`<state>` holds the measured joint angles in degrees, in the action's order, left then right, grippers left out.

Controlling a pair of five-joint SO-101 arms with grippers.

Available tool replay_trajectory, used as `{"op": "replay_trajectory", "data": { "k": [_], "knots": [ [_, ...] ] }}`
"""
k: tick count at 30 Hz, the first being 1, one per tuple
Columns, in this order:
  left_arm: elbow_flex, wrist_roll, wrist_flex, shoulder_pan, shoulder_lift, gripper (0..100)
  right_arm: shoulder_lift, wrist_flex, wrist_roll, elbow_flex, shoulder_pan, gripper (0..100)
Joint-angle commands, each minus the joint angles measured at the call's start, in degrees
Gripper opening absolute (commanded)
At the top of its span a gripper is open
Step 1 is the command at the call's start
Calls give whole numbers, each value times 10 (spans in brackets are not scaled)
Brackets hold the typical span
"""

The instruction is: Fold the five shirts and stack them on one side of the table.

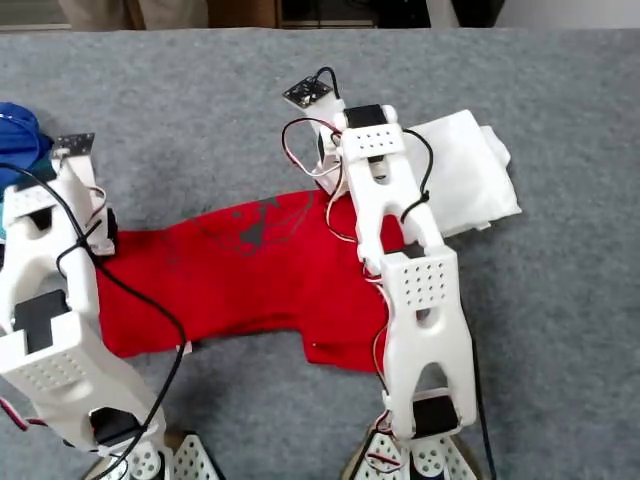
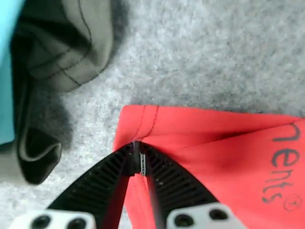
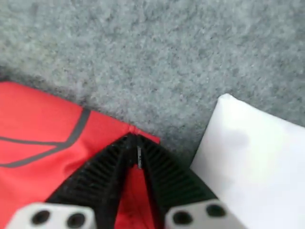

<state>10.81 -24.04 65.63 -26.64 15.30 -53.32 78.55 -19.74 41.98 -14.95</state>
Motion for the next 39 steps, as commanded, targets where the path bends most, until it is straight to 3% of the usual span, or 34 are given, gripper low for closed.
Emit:
{"op": "replay_trajectory", "data": {
  "k": [1, 9, 16, 25, 33, 39],
  "knots": [
    [-93, 5, 74, -7, -5, 20, 2, -1, 5, 19, 11, 2],
    [-99, 9, 38, 19, 44, 20, 2, -1, 5, 19, 11, 2],
    [-142, 83, 37, 23, 131, 20, 1, -1, 5, 19, 11, 2],
    [-279, 100, 41, -69, 220, 20, 1, -1, 5, 19, 11, 2],
    [-291, 103, 43, -84, 225, 20, 1, -1, 5, 19, 11, 1],
    [-315, 104, 107, -65, 187, 20, 5, 0, 1, 20, 12, 1]
  ]
}}
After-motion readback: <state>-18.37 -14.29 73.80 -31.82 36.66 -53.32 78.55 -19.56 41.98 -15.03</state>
